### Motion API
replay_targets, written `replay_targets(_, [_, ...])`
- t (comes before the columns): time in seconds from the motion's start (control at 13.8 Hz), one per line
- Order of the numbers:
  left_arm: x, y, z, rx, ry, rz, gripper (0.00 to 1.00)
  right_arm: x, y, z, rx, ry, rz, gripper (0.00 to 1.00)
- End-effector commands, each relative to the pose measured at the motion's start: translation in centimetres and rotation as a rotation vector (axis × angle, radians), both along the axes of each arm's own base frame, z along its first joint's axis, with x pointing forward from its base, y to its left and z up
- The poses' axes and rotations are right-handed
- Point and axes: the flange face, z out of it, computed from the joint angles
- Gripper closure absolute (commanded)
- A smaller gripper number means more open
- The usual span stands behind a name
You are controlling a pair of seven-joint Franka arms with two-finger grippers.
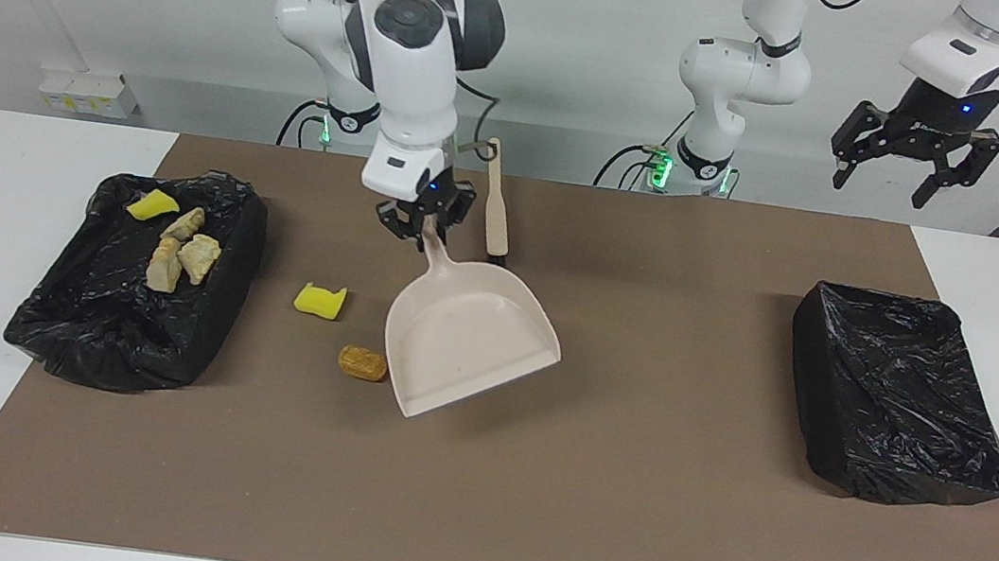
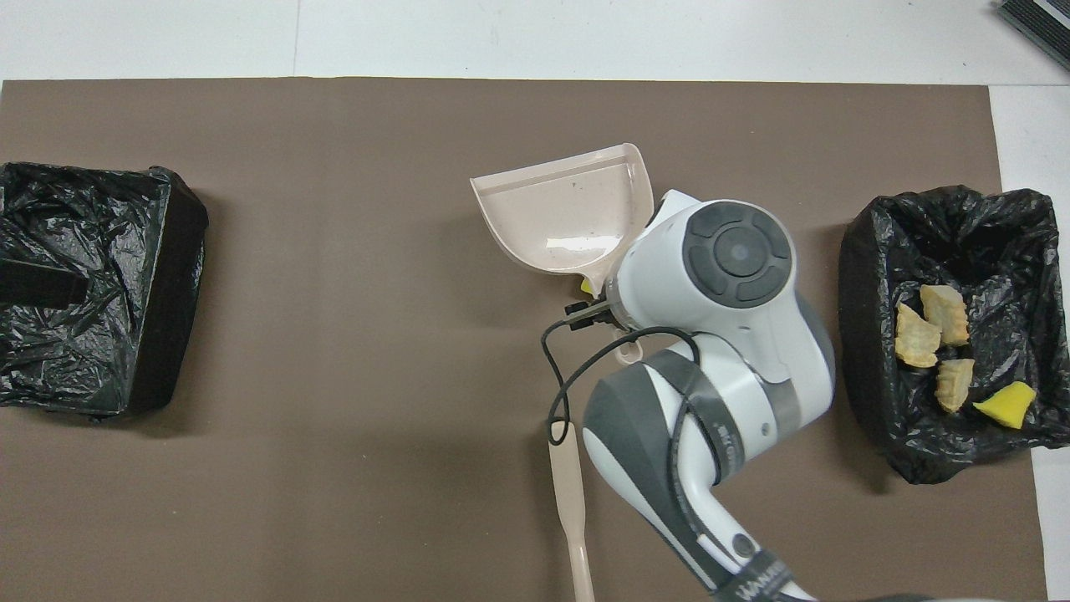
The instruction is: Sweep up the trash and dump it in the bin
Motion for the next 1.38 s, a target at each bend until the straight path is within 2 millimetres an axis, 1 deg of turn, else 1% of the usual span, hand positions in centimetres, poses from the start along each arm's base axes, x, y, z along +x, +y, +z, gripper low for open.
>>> replay_targets(0.0, [-0.5, 0.4, 0.4, -0.003, 0.003, 0.004, 0.0, 0.9, 4.9, -2.6, 0.036, -0.011, -0.158, 1.0])
replay_targets(0.07, [-0.5, 0.4, 0.3, -0.003, 0.004, 0.004, 0.0, 0.5, 7.3, -4.0, 0.017, -0.01, -0.168, 1.0])
replay_targets(0.15, [-0.5, 0.3, 0.3, -0.003, 0.004, 0.003, 0.0, -0.7, 9.9, -6.1, -0.015, -0.006, -0.185, 1.0])
replay_targets(0.22, [-0.5, 0.3, 0.3, -0.003, 0.004, 0.003, 0.0, -0.9, 11.4, -7.3, -0.023, -0.03, -0.216, 1.0])
replay_targets(0.36, [-0.6, 0.3, 0.4, -0.003, 0.003, 0.003, 0.0, -1.2, 12.4, -9.2, -0.029, -0.044, -0.236, 1.0])
replay_targets(0.44, [-0.5, 0.4, 0.3, -0.003, 0.004, 0.004, 0.0, -2.3, 13.8, -10.1, -0.04, -0.039, -0.21, 1.0])
replay_targets(0.51, [-0.5, 0.3, 0.3, -0.003, 0.004, 0.003, 0.0, -2.3, 13.7, -10.2, -0.042, -0.037, -0.212, 0.94])
replay_targets(0.58, [-0.5, 0.3, 0.3, -0.003, 0.004, 0.003, 0.0, -2.3, 13.6, -10.4, -0.049, -0.035, -0.211, 0.01])
replay_targets(0.65, [-0.6, 0.3, 0.4, -0.003, 0.003, 0.003, 0.0, -2.4, 13.7, -10.3, -0.052, -0.038, -0.199, 0.0])
replay_targets(0.73, [-0.5, 0.4, 0.3, -0.003, 0.004, 0.004, 0.0, -2.0, 13.2, -9.9, -0.053, -0.04, -0.197, 0.0])
replay_targets(0.8, [-0.5, 0.3, 0.3, -0.003, 0.004, 0.003, 0.0, -1.5, 12.5, -9.3, -0.052, -0.037, -0.204, 0.0])
replay_targets(0.87, [-0.5, 0.4, 0.3, -0.003, 0.004, 0.004, 0.0, -1.5, 12.0, -8.3, -0.054, -0.032, -0.199, 0.0])
replay_targets(0.94, [-0.5, 0.4, 0.3, -0.003, 0.004, 0.004, 0.0, -1.8, 11.7, -8.0, -0.072, -0.018, -0.192, 0.0])
replay_targets(1.09, [-0.5, 0.3, 0.3, -0.003, 0.004, 0.003, 0.0, -2.6, 10.6, -5.2, -0.107, 0.003, -0.198, 0.0])
replay_targets(1.24, [-0.5, 0.3, 0.3, -0.003, 0.004, 0.003, 0.0, -3.1, 8.4, -2.1, -0.122, 0.062, -0.173, 0.0])
replay_targets(1.31, [-0.5, 0.3, 0.3, -0.003, 0.004, 0.003, 0.0, -3.5, 7.2, -0.8, -0.128, 0.091, -0.138, 0.0])
